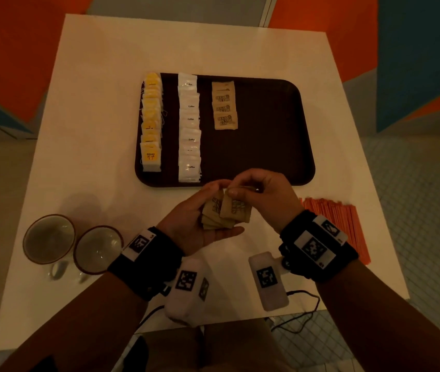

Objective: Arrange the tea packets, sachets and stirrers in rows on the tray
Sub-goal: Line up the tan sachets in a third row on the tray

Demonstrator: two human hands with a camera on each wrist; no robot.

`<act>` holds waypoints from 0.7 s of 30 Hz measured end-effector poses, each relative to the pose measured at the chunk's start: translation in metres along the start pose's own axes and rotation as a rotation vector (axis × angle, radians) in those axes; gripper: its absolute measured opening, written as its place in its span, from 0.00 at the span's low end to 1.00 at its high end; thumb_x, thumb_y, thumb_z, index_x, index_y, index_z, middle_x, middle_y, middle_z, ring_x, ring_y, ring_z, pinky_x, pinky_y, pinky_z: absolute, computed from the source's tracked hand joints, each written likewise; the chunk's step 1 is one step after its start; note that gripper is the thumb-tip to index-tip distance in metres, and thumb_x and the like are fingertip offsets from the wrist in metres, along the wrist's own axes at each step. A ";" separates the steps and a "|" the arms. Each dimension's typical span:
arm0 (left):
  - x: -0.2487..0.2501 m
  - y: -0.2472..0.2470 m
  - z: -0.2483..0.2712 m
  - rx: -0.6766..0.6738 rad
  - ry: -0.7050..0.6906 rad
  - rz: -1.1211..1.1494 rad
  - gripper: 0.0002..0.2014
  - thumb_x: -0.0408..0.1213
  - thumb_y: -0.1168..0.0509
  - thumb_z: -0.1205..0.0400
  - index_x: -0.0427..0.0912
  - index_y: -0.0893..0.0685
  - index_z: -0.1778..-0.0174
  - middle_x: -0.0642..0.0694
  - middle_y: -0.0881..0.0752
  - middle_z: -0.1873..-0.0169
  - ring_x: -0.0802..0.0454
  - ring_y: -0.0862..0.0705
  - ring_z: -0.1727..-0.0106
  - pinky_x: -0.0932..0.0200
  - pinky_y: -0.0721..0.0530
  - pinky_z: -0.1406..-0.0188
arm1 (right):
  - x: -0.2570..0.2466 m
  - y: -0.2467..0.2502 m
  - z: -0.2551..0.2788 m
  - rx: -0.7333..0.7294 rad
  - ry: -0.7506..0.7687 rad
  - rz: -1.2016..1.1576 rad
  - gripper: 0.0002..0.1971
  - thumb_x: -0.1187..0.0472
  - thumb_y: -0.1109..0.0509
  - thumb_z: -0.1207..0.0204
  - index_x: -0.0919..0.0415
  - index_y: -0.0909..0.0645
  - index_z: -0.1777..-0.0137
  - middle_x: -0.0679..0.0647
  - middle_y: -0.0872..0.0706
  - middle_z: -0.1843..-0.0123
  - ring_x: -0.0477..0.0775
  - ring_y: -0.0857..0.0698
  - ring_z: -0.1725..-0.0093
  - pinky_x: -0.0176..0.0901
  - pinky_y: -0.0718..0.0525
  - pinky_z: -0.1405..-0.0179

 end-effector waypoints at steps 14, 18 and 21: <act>-0.012 -0.016 0.005 -0.109 0.164 -0.128 0.30 0.69 0.49 0.34 0.57 0.10 0.53 0.42 0.10 0.49 0.44 0.11 0.47 0.49 0.12 0.50 | -0.050 -0.036 -0.001 -0.382 0.287 0.534 0.29 0.63 0.19 0.40 0.53 0.25 0.39 0.46 0.29 0.43 0.44 0.26 0.45 0.25 0.24 0.49; -0.009 -0.008 0.003 -0.040 0.102 -0.102 0.28 0.63 0.46 0.28 0.52 0.18 0.40 0.40 0.13 0.43 0.44 0.12 0.46 0.48 0.12 0.51 | -0.043 -0.029 -0.002 -0.252 0.245 0.616 0.39 0.54 0.18 0.42 0.51 0.31 0.30 0.50 0.27 0.37 0.52 0.30 0.37 0.52 0.23 0.36; -0.005 -0.002 0.002 -0.020 0.079 -0.095 0.32 0.65 0.47 0.29 0.48 0.19 0.38 0.39 0.14 0.41 0.44 0.13 0.44 0.49 0.12 0.52 | -0.033 -0.031 0.008 -0.262 0.201 0.665 0.40 0.49 0.24 0.34 0.53 0.37 0.24 0.51 0.26 0.29 0.54 0.33 0.28 0.57 0.33 0.26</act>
Point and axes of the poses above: each hand's wrist, its own z-axis away from the middle knuckle, its own y-axis out of the back of the hand, x = y × z, the point moved 8 cm from there along -z, towards the middle knuckle
